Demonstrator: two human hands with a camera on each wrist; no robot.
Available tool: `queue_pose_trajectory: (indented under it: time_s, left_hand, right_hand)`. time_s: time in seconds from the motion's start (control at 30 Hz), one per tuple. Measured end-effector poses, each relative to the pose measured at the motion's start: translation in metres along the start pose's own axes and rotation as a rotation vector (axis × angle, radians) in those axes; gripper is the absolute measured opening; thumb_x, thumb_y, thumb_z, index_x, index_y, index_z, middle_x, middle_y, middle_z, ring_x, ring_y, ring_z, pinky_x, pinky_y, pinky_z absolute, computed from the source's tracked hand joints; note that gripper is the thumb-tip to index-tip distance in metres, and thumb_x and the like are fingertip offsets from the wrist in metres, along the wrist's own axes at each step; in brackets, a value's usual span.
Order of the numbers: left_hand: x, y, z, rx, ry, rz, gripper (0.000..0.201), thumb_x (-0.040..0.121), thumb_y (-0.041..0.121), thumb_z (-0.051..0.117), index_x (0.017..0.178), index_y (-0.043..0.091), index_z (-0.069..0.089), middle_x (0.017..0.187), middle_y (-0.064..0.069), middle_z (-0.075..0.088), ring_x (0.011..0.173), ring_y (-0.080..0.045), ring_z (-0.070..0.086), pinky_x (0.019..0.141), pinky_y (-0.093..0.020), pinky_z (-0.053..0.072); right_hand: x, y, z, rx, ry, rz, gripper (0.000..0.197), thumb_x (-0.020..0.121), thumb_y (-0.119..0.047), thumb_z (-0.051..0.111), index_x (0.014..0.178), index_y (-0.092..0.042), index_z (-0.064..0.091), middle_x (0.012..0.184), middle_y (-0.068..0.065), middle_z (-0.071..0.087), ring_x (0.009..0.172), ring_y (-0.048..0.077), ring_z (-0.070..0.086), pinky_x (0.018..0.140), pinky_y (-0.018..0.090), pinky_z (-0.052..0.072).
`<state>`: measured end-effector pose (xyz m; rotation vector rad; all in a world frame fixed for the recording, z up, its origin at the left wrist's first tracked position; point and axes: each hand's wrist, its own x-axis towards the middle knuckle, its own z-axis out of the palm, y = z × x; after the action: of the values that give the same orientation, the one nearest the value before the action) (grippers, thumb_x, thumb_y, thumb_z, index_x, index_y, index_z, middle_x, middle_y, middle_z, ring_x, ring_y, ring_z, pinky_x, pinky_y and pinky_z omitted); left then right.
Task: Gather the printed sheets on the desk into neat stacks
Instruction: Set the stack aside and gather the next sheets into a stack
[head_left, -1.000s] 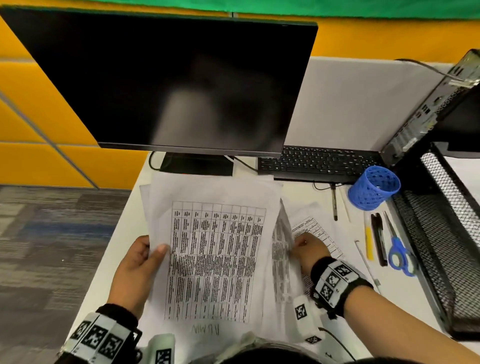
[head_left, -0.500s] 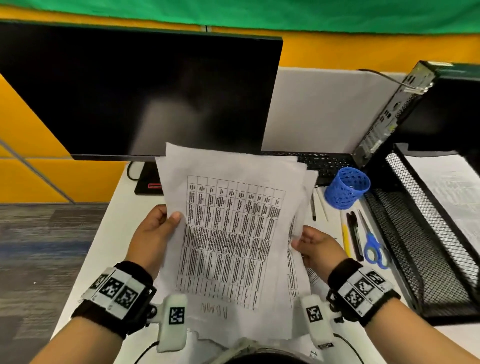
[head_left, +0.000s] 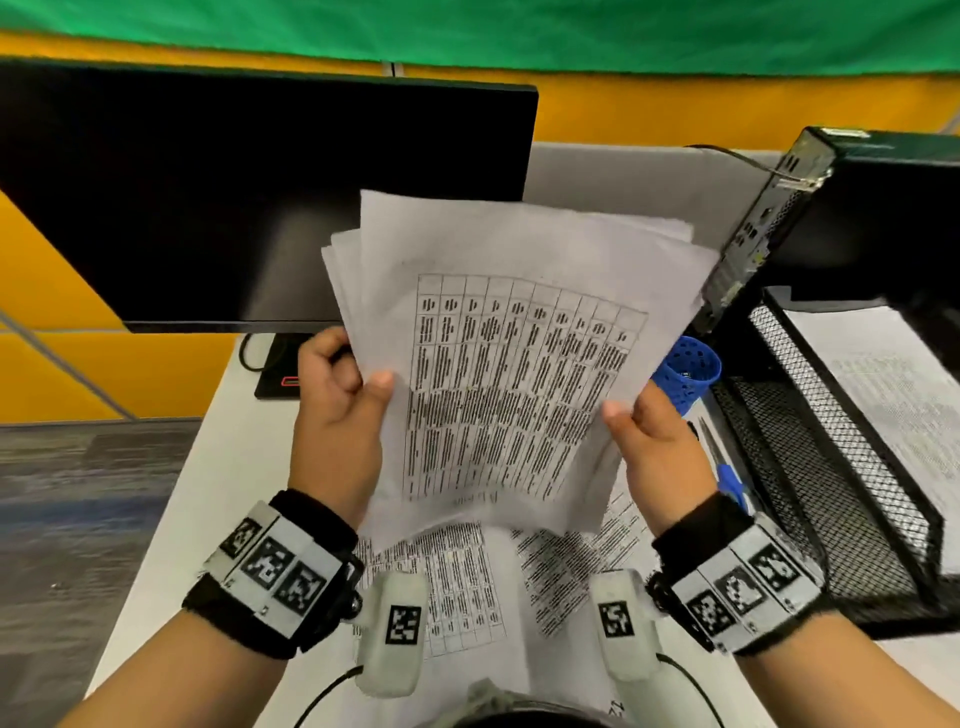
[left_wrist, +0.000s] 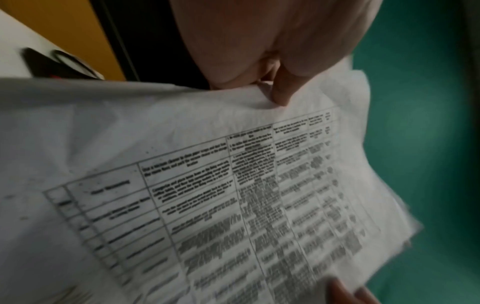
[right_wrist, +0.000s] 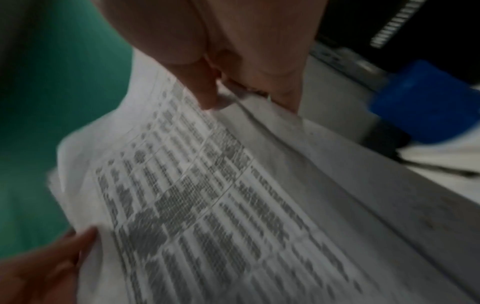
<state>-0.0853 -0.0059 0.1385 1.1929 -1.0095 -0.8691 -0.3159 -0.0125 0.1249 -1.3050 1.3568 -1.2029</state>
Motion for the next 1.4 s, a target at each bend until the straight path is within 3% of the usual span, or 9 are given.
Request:
queue_pose_trajectory:
  time_s: [0.13, 0.27, 0.47, 0.6, 0.7, 0.87, 1.07, 1.2, 1.4]
  left_hand:
    - [-0.019, -0.001, 0.004, 0.023, -0.136, 0.087, 0.053, 0.093, 0.003, 0.048, 0.122, 0.045, 0.034, 0.119, 0.017, 0.057, 0.110, 0.008, 0.056, 0.091, -0.009, 0.045]
    - [-0.030, -0.028, -0.006, 0.114, -0.215, -0.068, 0.055, 0.093, 0.014, 0.050, 0.138, 0.030, 0.023, 0.121, 0.020, 0.053, 0.109, 0.013, 0.054, 0.086, -0.006, 0.045]
    - [-0.025, -0.018, 0.004, 0.129, -0.084, -0.019, 0.044, 0.098, 0.008, 0.040, 0.120, 0.046, 0.035, 0.109, 0.026, 0.057, 0.096, 0.019, 0.056, 0.080, -0.006, 0.046]
    - [-0.019, -0.014, 0.014, 0.109, -0.037, -0.007, 0.055, 0.098, 0.012, 0.042, 0.104, 0.066, 0.037, 0.110, 0.022, 0.061, 0.104, 0.003, 0.059, 0.088, -0.023, 0.051]
    - [-0.015, -0.026, 0.018, 0.122, -0.017, -0.070, 0.048, 0.096, 0.012, 0.048, 0.110, 0.057, 0.035, 0.122, 0.003, 0.058, 0.113, -0.011, 0.056, 0.098, -0.034, 0.047]
    - [-0.004, -0.042, 0.021, 0.161, 0.033, -0.214, 0.039, 0.093, 0.020, 0.053, 0.124, 0.040, 0.039, 0.121, 0.009, 0.060, 0.115, -0.015, 0.056, 0.104, -0.042, 0.043]
    - [0.008, -0.034, 0.016, 0.155, 0.080, -0.185, 0.033, 0.091, 0.022, 0.058, 0.122, 0.031, 0.053, 0.111, 0.014, 0.066, 0.106, -0.006, 0.062, 0.095, -0.034, 0.050]
    - [0.003, -0.042, 0.010, 0.127, 0.095, -0.209, 0.037, 0.091, 0.021, 0.057, 0.127, 0.030, 0.052, 0.117, 0.011, 0.066, 0.111, -0.010, 0.061, 0.099, -0.042, 0.048]
    - [-0.016, -0.065, 0.008, 0.223, -0.063, -0.277, 0.038, 0.096, 0.023, 0.047, 0.133, 0.032, 0.044, 0.119, 0.013, 0.061, 0.116, -0.014, 0.056, 0.104, -0.048, 0.043]
  right_hand:
    - [-0.007, -0.004, 0.009, -0.047, 0.043, -0.166, 0.036, 0.095, 0.004, 0.040, 0.091, -0.032, 0.039, 0.080, -0.022, 0.042, 0.071, -0.028, 0.046, 0.069, -0.006, 0.036]
    - [-0.018, 0.023, 0.014, 0.000, -0.055, -0.056, 0.044, 0.092, 0.004, 0.045, 0.108, -0.037, 0.042, 0.106, -0.031, 0.052, 0.094, -0.030, 0.048, 0.077, -0.004, 0.039]
    - [-0.008, 0.028, 0.015, 0.011, 0.010, 0.022, 0.034, 0.096, 0.005, 0.036, 0.117, -0.022, 0.043, 0.099, -0.026, 0.051, 0.080, -0.034, 0.048, 0.067, -0.010, 0.036]
    - [-0.003, 0.031, 0.018, -0.001, 0.014, 0.021, 0.042, 0.095, 0.005, 0.039, 0.105, -0.036, 0.042, 0.101, -0.029, 0.050, 0.084, -0.033, 0.049, 0.069, -0.010, 0.036]
    - [0.002, 0.041, 0.023, -0.041, 0.002, 0.073, 0.038, 0.095, 0.000, 0.041, 0.107, -0.036, 0.043, 0.101, -0.029, 0.052, 0.084, -0.032, 0.049, 0.069, -0.009, 0.037]
    - [0.008, 0.044, 0.035, -0.116, -0.005, 0.180, 0.034, 0.097, -0.008, 0.039, 0.128, -0.021, 0.045, 0.107, -0.016, 0.054, 0.094, -0.003, 0.052, 0.076, 0.003, 0.037]
    - [0.013, 0.042, 0.030, -0.092, 0.035, 0.116, 0.029, 0.097, -0.005, 0.040, 0.121, -0.019, 0.049, 0.097, -0.026, 0.053, 0.079, -0.025, 0.048, 0.067, -0.010, 0.038]
    - [0.010, 0.043, 0.024, -0.100, -0.007, 0.112, 0.033, 0.095, -0.002, 0.044, 0.122, -0.021, 0.048, 0.097, -0.024, 0.057, 0.080, -0.025, 0.054, 0.068, -0.006, 0.042]
    - [0.004, 0.058, 0.024, -0.282, -0.071, 0.195, 0.046, 0.093, 0.000, 0.041, 0.135, -0.020, 0.041, 0.119, -0.012, 0.053, 0.113, 0.007, 0.047, 0.097, 0.024, 0.037]
